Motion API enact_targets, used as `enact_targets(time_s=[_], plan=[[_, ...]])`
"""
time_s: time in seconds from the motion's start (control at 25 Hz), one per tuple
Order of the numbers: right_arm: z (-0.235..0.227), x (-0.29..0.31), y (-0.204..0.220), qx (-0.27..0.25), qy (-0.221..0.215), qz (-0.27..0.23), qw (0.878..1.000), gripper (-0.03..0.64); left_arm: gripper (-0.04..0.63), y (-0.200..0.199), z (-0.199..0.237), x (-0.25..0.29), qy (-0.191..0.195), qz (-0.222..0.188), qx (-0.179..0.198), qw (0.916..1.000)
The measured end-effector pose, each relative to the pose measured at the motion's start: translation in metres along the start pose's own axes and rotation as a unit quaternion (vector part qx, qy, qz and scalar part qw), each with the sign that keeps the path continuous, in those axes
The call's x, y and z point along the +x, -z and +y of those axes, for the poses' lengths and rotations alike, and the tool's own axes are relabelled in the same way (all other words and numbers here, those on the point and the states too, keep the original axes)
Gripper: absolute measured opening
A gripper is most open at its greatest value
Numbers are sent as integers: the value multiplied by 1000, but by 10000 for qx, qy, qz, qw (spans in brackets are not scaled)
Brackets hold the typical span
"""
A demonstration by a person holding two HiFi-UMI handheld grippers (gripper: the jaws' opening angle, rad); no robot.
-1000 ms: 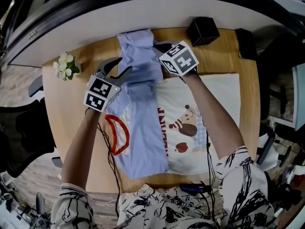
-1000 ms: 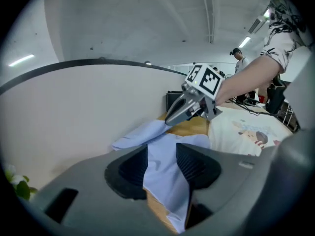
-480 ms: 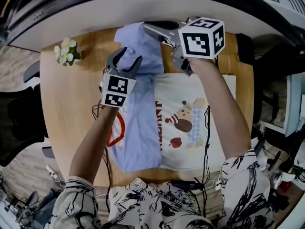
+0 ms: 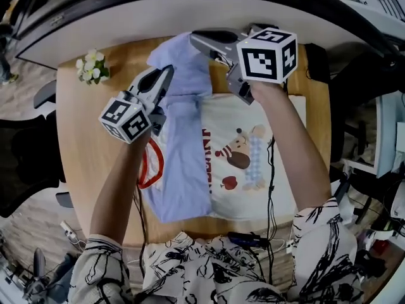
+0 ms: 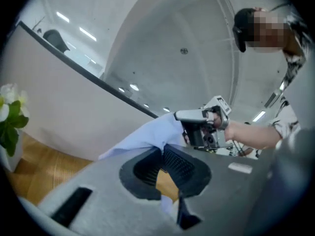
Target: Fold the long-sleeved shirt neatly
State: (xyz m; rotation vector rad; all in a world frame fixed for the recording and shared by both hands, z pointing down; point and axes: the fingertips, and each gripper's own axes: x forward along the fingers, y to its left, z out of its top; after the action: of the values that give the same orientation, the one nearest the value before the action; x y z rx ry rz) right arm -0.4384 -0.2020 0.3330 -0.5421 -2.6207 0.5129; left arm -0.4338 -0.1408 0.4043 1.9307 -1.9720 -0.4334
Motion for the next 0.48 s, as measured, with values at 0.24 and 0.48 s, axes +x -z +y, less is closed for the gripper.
enact_targets(time_s=[0.24,0.48], plan=[[46,-29,38,186,-10,20,9998,15,18,6,-50,-66,656,1400,-1364,9785],[111,-57,106,0,139,263,9996,15,18,34,-101,-136,736,2344,-1098,9631]])
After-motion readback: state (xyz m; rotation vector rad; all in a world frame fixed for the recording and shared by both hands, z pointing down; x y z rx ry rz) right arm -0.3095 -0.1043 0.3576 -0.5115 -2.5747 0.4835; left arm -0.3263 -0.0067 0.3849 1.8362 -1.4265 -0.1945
